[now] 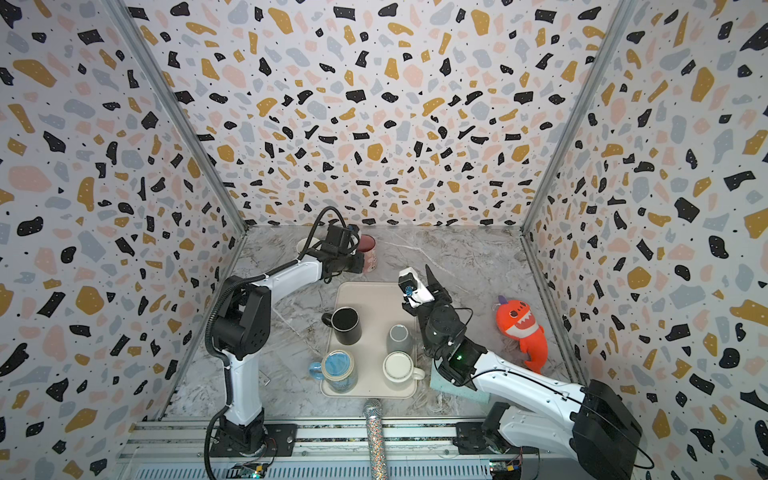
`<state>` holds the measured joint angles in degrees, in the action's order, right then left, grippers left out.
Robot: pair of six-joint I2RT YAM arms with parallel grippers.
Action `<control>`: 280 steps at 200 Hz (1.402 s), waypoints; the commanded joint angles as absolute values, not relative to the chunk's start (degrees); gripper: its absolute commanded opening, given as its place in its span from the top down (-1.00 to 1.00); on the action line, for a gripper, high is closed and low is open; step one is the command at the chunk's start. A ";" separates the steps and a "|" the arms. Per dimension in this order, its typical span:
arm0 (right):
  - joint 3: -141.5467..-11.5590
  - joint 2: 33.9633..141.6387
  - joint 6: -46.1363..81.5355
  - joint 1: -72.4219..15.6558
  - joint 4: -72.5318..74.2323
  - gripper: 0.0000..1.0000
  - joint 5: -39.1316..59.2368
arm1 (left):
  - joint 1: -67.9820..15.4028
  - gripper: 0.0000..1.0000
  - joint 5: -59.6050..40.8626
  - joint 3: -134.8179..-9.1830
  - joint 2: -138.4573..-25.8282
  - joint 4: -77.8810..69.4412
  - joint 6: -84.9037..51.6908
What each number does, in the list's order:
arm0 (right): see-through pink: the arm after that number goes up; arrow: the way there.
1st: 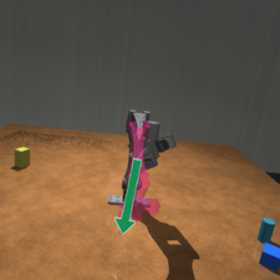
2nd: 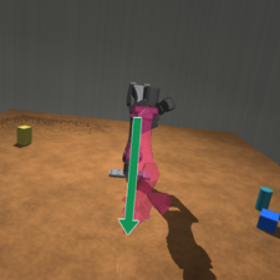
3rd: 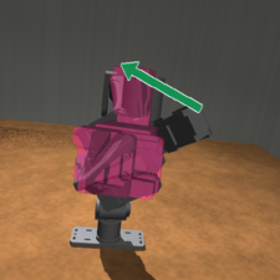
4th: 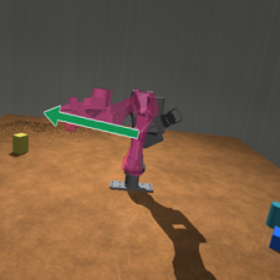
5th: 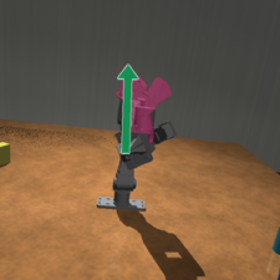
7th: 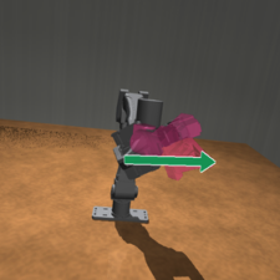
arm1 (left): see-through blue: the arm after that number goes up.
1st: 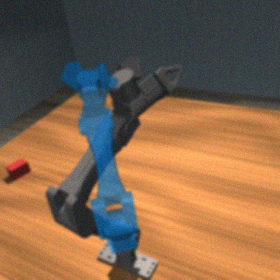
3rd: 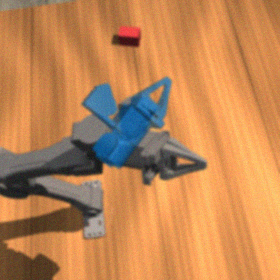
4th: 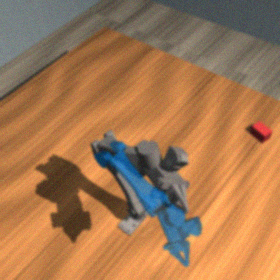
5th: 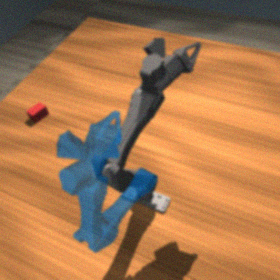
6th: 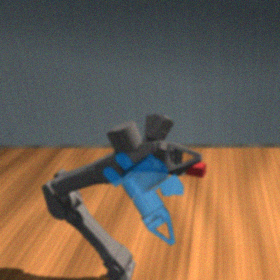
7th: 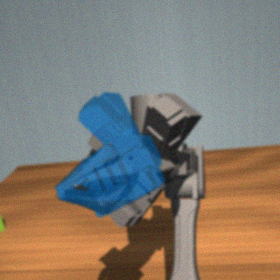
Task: Turn the mug right side up
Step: 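Lower the pink mug with the left gripper beside the light green mug, then open the left gripper and lift it off the pink mug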
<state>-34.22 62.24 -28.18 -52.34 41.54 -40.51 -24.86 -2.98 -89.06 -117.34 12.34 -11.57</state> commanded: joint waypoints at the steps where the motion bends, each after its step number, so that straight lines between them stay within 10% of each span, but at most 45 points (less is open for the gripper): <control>1: -34.45 62.46 -27.10 -52.11 42.07 0.12 -40.17 | -24.79 0.73 -4.48 -88.27 -114.57 9.44 -11.09; 140: -34.67 62.93 -26.21 -52.12 41.46 0.12 -39.80 | -24.79 0.25 -5.34 -84.31 -109.90 9.36 -9.68; 280: -35.67 63.00 -23.00 -52.12 39.78 0.12 -38.23 | -24.79 0.19 -1.96 -70.04 -86.98 17.87 -10.56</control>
<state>-34.22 63.09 -25.06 -52.34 40.42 -38.96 -24.86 -4.27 -72.66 -94.39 15.53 -9.69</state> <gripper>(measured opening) 0.440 0.394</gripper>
